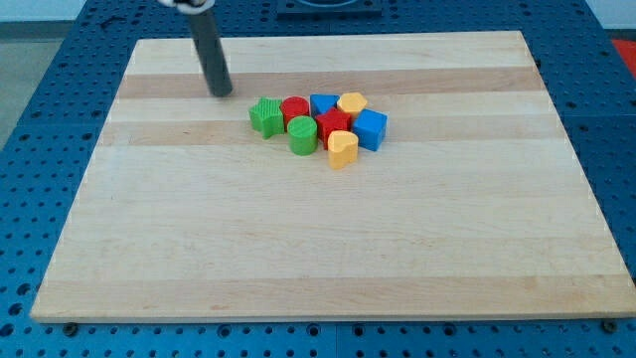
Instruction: Push the group of blocks a bit left
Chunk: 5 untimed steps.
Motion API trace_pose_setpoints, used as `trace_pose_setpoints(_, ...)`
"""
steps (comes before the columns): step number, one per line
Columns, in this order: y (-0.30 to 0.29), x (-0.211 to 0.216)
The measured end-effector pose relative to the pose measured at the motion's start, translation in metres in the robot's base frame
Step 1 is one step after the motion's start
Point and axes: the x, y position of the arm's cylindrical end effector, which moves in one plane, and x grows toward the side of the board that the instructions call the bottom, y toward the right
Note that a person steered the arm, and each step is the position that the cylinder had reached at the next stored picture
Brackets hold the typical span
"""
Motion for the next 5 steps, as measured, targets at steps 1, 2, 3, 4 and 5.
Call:
trace_pose_setpoints(1, 0.060, -0.053)
trace_pose_setpoints(2, 0.137, -0.049)
trace_pose_setpoints(3, 0.210, -0.008)
trace_pose_setpoints(4, 0.265, 0.036)
trace_pose_setpoints(5, 0.281, 0.074)
